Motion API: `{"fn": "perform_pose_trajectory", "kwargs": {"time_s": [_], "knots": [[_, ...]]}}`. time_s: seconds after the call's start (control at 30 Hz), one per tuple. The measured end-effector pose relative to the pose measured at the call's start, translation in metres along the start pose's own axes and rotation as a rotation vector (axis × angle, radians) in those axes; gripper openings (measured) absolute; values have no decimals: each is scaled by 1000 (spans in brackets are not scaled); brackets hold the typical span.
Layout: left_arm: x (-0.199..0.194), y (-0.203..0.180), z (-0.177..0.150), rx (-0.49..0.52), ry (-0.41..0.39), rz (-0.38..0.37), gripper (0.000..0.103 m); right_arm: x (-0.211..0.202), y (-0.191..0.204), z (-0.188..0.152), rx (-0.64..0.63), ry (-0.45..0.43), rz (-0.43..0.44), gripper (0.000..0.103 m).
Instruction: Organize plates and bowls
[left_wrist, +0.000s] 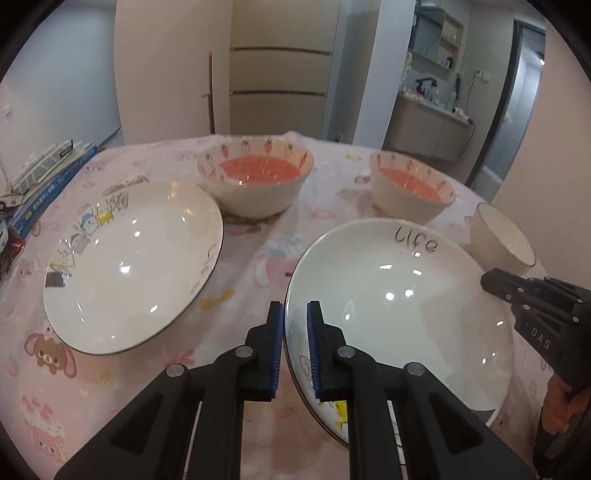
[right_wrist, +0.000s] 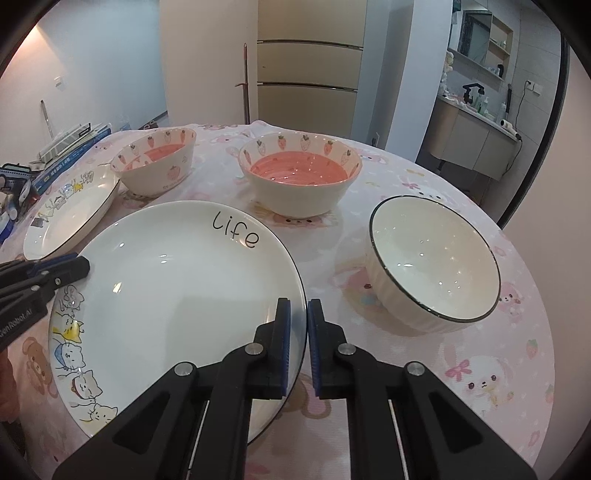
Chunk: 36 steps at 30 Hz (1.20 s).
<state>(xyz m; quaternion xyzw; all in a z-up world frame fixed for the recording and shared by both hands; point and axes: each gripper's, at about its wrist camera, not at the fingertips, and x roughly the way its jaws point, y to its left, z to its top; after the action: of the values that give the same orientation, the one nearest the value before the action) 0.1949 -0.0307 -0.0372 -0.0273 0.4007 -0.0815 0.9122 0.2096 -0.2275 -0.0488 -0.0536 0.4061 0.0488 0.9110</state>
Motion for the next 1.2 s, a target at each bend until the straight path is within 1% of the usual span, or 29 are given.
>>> {"fn": "perform_pose_trajectory", "kwargs": {"time_s": [0.07,0.1,0.17,0.23,0.3,0.37,0.4,0.43,0.47,0.5,0.53,0.57,0.6,0.63,0.67,0.7,0.73,0.77,0.83,0.87,0.93,1.03,1.13,1.2], "knots": [[-6,-2,2,12,-36,-8,13,-6,-3,1,13,-28,21,9],[-8,-3,2,18,-42,-10,13,-10,-5,2,22,-43,42,9],[-7,-4,2,20,-40,-7,13,-14,-7,3,33,-63,57,9],[-4,-3,2,17,-31,-10,13,-14,-8,4,45,-66,50,9],[-5,-4,3,13,-38,-12,13,-14,-13,5,77,-66,71,9],[-12,-6,3,21,-79,-28,13,-16,-19,6,108,-82,99,9],[-18,-7,4,27,-119,-36,14,-19,-21,7,121,-97,114,9],[-22,-8,3,30,-144,-35,16,-23,-22,7,127,-113,124,11],[-27,-9,4,33,-174,-31,19,-26,-23,7,131,-135,123,15],[-32,-9,3,35,-205,-23,33,-30,-22,7,131,-158,112,18],[-36,-10,4,34,-233,-14,60,-34,-21,6,125,-186,95,22],[-39,-10,4,30,-254,-11,76,-37,-19,6,117,-212,82,25],[-44,-8,5,19,-294,-17,92,-41,-17,6,106,-237,72,26],[-49,-7,5,10,-322,-23,92,-45,-15,6,96,-262,64,33],[-53,-6,5,5,-343,-30,92,-49,-13,6,90,-290,59,44],[-57,-6,5,5,-364,-36,92,-53,-12,6,87,-316,57,51],[-59,-5,5,10,-377,-35,92,-58,-11,6,87,-349,58,67],[-62,-5,5,15,-388,-28,92,-63,-11,5,85,-382,59,81],[-66,-7,5,24,-413,-10,92,-72,-9,3,74,-448,39,90],[-68,-8,5,30,-425,-8,92,-76,-7,3,67,-477,25,96],[-71,-11,3,35,-443,-15,92,-83,-4,2,50,-530,11,103],[-72,-11,3,32,-449,-23,92,-88,0,0,33,-577,8,103],[-76,-10,1,29,-471,-11,92,-88,6,1,1,-574,-1,103],[-81,-10,0,32,-503,-15,92,-84,7,1,6,-560,0,103]]}}
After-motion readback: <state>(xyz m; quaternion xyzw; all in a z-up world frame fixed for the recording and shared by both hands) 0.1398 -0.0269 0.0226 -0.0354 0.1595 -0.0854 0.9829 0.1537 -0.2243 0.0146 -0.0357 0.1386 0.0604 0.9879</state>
